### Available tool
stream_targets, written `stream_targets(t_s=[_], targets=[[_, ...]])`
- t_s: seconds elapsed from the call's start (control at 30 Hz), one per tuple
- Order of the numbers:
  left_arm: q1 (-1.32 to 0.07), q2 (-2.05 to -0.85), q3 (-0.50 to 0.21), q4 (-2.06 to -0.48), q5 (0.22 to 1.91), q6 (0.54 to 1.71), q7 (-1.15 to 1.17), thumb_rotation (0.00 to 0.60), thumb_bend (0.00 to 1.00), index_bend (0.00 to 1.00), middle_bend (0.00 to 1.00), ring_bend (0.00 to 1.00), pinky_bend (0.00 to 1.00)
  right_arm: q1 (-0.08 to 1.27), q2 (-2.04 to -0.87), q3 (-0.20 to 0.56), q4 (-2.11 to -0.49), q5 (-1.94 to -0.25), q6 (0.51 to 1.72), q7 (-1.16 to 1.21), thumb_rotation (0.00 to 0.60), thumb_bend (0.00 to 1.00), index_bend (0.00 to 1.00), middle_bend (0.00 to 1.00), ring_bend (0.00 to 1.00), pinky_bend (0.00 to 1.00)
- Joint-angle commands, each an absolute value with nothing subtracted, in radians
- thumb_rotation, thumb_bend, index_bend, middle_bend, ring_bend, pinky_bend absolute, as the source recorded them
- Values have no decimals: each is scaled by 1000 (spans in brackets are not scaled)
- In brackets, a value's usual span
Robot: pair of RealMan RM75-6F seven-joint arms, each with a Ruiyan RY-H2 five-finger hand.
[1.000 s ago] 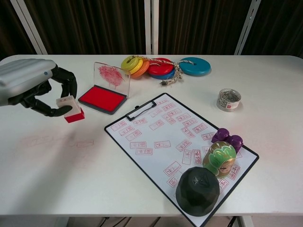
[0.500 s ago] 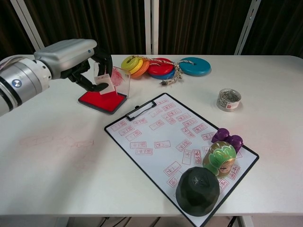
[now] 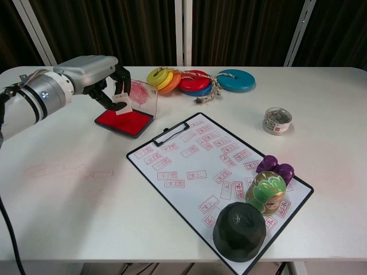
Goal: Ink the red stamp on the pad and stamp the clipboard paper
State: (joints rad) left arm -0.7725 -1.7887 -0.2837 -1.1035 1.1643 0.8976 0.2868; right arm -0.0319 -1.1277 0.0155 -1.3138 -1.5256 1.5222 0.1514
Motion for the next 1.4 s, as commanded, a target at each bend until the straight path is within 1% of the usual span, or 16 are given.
stream_targets(t_s=[0.03,0.33,0.9,1.07,1.17,1.23,1.4], targets=[[-779,-1801,-278,-1077,1160,893,268,600,456,631,650,1000,1000,-31,-1126,15,-1318,-1528,1522,147,600,240,0,0,0,0],[-799,-1821,-267,-1029,1142,860,250,600,469,632,654,1000,1000,-28,-1125,11,-1332,-1532,1516,129,600,241,0,0,0,0],[-806,-1858,-239,-949,1163,862,188,600,487,655,672,1000,1000,-26,-1124,6,-1331,-1528,1500,122,600,241,0,0,0,0],[-807,-1855,-239,-950,1172,871,176,600,487,656,673,1000,1000,-27,-1122,7,-1332,-1525,1502,124,600,241,0,0,0,0],[-806,-1843,-245,-972,1177,885,171,600,487,656,673,1000,1000,-28,-1122,7,-1332,-1526,1504,125,600,241,0,0,0,0],[-803,-1824,-256,-1013,1179,900,161,600,487,656,673,1000,1000,-28,-1123,7,-1332,-1526,1504,127,600,241,0,0,0,0],[-777,-1719,-289,-1227,1173,950,153,600,487,656,673,1000,1000,-26,-1128,7,-1327,-1525,1500,134,600,242,0,0,0,0]])
